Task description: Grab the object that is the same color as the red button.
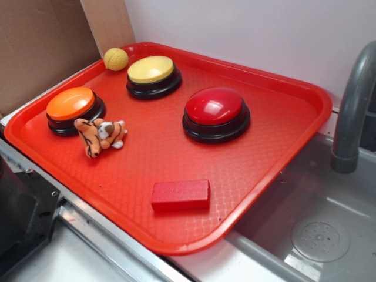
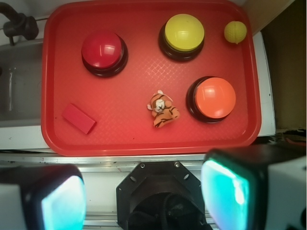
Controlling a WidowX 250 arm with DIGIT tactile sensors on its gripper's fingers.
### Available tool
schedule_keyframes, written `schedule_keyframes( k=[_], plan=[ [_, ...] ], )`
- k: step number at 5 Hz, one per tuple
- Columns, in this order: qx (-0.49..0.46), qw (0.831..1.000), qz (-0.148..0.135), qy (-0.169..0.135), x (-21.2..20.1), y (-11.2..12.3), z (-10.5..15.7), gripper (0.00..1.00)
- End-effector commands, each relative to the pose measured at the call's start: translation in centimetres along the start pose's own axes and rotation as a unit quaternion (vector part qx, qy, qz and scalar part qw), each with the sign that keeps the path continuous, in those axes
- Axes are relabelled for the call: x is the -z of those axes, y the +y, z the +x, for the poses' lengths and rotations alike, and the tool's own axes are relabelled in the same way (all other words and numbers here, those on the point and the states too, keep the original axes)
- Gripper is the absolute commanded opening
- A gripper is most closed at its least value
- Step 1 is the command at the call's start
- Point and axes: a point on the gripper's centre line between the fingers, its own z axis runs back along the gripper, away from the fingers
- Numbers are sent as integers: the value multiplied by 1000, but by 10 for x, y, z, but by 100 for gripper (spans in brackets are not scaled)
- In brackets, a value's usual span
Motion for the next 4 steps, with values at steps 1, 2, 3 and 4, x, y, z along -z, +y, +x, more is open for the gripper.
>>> schedule_keyframes(
  k=[1,2,3,4],
  plan=[
    [0,1000,0,0,0,0,0,100],
    [33,999,17,21,19,-7,34,100],
    [52,998,38,26,39,-1,47,100],
    [101,994,30,27,51,-26,59,100]
  ],
)
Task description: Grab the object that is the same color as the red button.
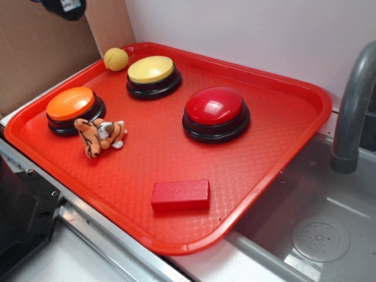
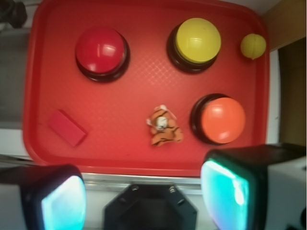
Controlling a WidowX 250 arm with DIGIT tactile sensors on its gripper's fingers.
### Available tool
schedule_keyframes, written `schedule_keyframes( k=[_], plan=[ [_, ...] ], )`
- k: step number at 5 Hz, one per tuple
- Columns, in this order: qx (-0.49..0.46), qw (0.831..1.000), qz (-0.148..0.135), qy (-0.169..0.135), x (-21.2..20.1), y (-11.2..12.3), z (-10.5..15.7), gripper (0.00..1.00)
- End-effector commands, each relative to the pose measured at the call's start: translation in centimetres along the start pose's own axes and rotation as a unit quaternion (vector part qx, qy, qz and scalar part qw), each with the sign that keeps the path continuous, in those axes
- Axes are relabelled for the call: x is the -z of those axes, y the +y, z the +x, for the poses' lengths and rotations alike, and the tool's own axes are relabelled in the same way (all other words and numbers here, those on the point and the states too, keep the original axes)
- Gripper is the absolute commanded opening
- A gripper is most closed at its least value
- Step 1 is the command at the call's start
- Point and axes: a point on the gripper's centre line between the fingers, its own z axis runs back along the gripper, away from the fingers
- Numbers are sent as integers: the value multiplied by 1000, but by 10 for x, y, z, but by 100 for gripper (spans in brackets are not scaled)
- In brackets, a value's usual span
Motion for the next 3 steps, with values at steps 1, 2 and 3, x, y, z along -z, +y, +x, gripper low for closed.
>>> schedule_keyframes(
  k=[1,2,3],
  plan=[
    [121,992,-15,-21,-2,-75,13,100],
    [172,985,-16,-20,1,-123,0,100],
    [211,976,-48,-15,22,-147,-15,100]
  ],
)
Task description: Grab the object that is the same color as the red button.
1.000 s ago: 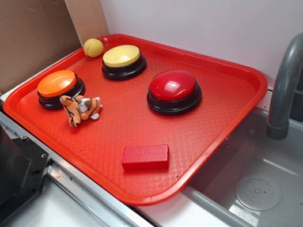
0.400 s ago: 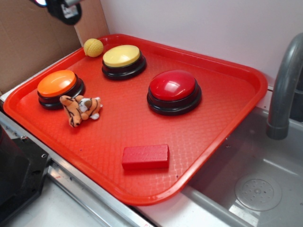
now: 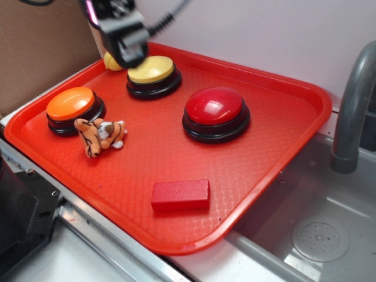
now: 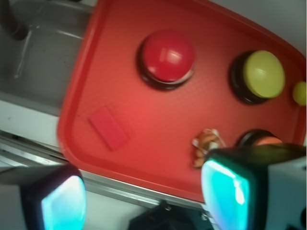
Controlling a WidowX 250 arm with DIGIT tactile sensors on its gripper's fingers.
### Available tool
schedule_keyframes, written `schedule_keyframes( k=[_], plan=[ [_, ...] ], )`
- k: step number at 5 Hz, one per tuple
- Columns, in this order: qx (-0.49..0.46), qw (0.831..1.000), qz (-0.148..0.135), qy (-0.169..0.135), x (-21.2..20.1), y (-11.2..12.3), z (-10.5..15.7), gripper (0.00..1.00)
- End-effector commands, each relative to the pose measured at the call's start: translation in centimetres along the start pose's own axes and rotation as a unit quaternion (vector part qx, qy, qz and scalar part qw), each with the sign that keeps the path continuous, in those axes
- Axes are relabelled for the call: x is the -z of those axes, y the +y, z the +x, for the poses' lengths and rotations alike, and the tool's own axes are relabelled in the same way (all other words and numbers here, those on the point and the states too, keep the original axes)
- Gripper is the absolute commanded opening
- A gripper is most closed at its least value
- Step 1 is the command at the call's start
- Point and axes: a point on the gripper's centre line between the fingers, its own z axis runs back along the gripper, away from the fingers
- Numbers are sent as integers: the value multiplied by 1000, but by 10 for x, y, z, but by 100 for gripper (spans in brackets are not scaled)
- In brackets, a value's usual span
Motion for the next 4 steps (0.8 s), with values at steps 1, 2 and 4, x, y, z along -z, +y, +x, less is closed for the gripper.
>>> schedule_keyframes(
  k=[1,2,4],
  plan=[
    [129,987,-41,-88,39,-35,-7,100],
    [150,984,-47,-82,65,-33,-6,100],
    [142,987,-76,-17,138,-15,-7,100]
  ],
)
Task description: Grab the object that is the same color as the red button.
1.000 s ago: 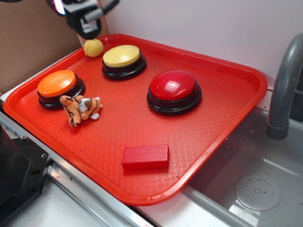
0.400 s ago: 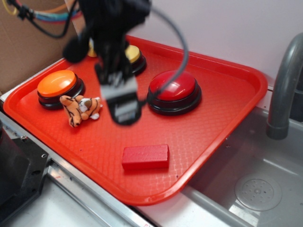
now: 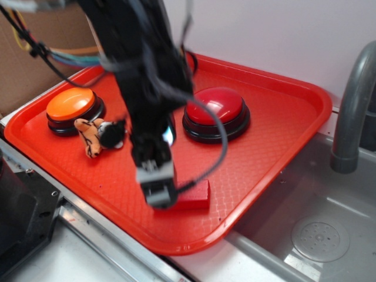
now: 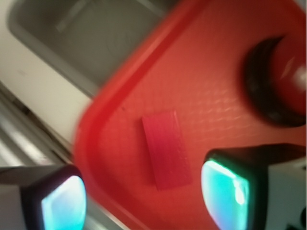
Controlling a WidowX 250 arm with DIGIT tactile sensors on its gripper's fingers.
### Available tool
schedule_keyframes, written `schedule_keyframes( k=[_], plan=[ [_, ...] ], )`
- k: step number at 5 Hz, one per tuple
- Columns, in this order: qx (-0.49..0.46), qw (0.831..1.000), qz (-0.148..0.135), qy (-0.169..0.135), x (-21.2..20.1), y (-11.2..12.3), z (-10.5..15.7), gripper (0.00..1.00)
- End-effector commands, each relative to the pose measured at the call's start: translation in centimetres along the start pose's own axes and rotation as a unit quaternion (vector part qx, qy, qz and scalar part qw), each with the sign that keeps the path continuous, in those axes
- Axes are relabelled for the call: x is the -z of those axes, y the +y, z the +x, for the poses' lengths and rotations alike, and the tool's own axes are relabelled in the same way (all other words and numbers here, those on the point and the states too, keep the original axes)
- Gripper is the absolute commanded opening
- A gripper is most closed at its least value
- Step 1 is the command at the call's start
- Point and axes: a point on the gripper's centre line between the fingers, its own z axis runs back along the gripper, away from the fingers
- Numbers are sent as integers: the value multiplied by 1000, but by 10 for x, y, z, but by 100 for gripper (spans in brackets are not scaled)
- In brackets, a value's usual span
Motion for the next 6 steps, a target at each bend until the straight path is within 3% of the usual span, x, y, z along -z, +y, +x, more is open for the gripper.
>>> schedule_keyframes(
  k=[1,3,4,5,6],
  plan=[
    [-32,998,-49,15,35,20,-14,100],
    [-38,997,-56,23,42,21,-11,100],
    [-39,997,-41,47,47,17,-13,71],
    [-27,996,-5,87,55,7,-16,63],
    [-24,993,11,114,66,-1,-22,35]
  ],
)
